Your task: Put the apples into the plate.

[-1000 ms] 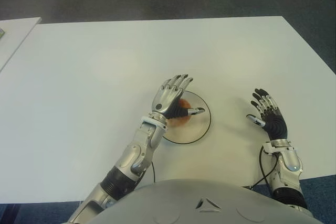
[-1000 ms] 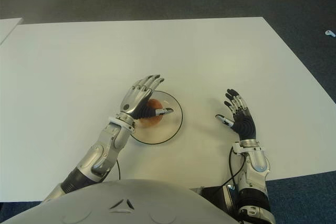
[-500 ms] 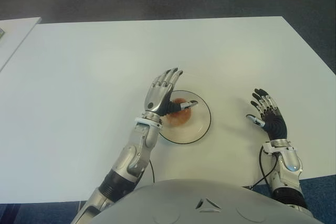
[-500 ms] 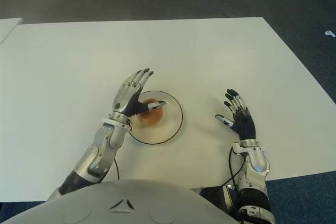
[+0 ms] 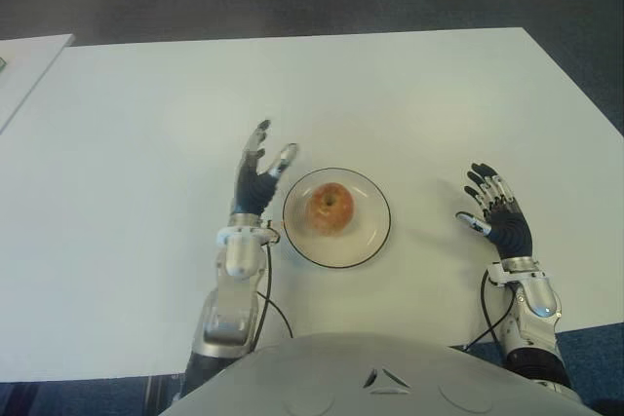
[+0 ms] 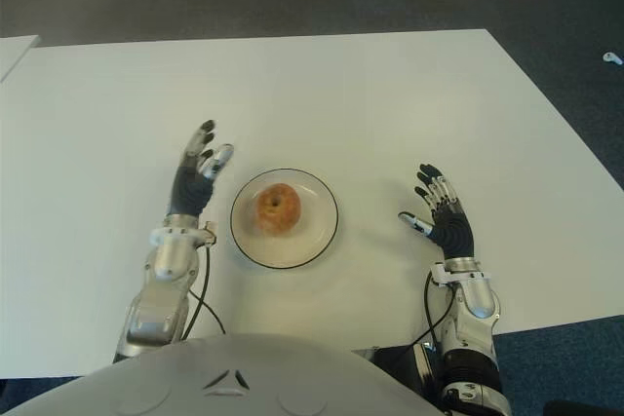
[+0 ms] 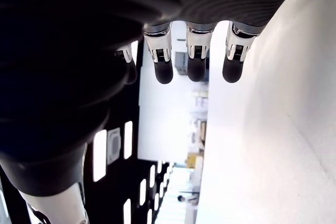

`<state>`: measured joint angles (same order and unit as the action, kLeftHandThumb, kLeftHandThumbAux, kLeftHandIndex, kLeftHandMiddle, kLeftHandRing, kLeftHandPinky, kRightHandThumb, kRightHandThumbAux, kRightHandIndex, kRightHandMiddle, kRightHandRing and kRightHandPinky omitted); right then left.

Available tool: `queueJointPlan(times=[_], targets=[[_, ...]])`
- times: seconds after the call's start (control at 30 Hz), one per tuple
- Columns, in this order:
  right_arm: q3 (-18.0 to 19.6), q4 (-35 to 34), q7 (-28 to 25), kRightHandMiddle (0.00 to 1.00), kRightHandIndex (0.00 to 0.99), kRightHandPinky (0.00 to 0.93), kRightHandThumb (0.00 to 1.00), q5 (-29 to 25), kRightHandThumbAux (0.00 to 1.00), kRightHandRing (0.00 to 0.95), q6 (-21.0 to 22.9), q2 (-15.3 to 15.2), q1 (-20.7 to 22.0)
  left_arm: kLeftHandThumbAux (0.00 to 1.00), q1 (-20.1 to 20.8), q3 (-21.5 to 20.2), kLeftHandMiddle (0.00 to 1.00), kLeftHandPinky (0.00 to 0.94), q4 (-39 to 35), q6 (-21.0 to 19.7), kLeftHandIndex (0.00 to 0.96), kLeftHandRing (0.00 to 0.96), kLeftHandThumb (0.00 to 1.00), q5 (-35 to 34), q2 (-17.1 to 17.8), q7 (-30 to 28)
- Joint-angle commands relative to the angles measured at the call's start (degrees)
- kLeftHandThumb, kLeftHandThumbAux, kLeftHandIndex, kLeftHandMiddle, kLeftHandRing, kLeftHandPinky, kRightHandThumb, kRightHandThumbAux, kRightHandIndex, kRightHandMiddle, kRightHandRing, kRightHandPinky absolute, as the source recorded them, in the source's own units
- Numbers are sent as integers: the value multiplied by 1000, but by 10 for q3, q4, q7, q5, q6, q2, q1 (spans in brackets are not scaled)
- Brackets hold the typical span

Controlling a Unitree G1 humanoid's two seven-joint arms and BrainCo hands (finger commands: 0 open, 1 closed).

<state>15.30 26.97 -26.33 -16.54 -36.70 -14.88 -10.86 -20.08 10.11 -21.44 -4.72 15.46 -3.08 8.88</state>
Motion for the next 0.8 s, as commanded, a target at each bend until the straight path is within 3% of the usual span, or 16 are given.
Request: queueJointPlan(times=[0.03, 0.3, 0.47, 0.57, 0.8], targets=[[-27, 44, 8, 0, 6, 0, 45, 15, 772, 0, 40, 45, -50, 250, -130, -38, 0, 0, -17, 47, 89, 0, 5, -88, -31, 9], [-31, 36, 11, 0, 7, 0, 53, 13, 771, 0, 40, 46, -55, 230, -180, -29, 0, 0, -24, 102, 143, 0, 0, -24, 1, 32], [-32, 34, 12, 0, 8, 0, 58, 11, 770, 0, 35, 48, -56, 283, -219, -29, 0, 2, 54, 231, 113, 0, 0, 10, 37, 50], [-32, 28, 11, 0, 8, 0, 61, 10, 770, 0, 36, 48, -58, 346, -229, -28, 1, 7, 89, 280, 81, 0, 0, 31, 44, 67], [-34, 17, 11, 0, 8, 0, 65, 8, 760, 0, 46, 49, -60, 387, -228, -27, 12, 27, 104, 297, 50, 0, 9, 56, 44, 79]])
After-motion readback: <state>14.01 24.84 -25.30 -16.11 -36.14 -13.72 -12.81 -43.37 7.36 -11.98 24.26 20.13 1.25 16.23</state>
